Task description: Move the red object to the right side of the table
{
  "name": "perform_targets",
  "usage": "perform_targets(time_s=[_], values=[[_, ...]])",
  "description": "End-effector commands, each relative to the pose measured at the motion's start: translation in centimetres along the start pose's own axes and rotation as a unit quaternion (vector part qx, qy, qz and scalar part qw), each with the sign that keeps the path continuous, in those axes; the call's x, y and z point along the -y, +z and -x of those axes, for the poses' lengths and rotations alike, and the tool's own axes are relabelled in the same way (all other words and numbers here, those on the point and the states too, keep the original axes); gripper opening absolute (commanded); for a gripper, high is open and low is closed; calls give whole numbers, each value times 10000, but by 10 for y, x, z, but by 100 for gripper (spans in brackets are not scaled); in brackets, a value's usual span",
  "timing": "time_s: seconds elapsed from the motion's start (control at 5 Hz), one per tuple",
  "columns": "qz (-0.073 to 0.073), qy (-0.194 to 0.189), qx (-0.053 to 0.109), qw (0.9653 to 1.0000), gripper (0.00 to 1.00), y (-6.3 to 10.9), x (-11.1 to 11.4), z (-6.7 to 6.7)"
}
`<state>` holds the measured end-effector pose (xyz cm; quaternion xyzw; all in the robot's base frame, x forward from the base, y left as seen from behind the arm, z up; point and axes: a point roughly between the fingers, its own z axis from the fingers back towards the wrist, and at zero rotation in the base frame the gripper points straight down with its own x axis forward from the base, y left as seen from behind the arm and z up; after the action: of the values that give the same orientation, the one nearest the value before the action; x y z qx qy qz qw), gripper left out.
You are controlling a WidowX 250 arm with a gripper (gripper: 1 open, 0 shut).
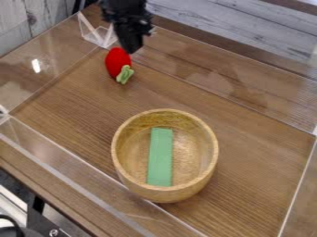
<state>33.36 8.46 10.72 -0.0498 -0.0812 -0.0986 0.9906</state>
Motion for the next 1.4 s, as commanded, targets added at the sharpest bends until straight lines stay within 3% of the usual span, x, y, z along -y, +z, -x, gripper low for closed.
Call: perform_targets(time_s=[0.0, 0.2, 0.6, 0.8, 1.0, 1.2], values=[[-47, -287, 353, 9990, 0, 20, 38, -19], [55, -518, 330, 9981, 0, 12, 78, -23], [258, -702, 191, 9970, 0, -12, 154, -14], [375, -903, 97, 9952, 0, -31, 201, -10], [444, -1087, -14, 9931, 0, -55, 232, -2], [623, -1494, -140, 9867, 0, -72, 234, -2]])
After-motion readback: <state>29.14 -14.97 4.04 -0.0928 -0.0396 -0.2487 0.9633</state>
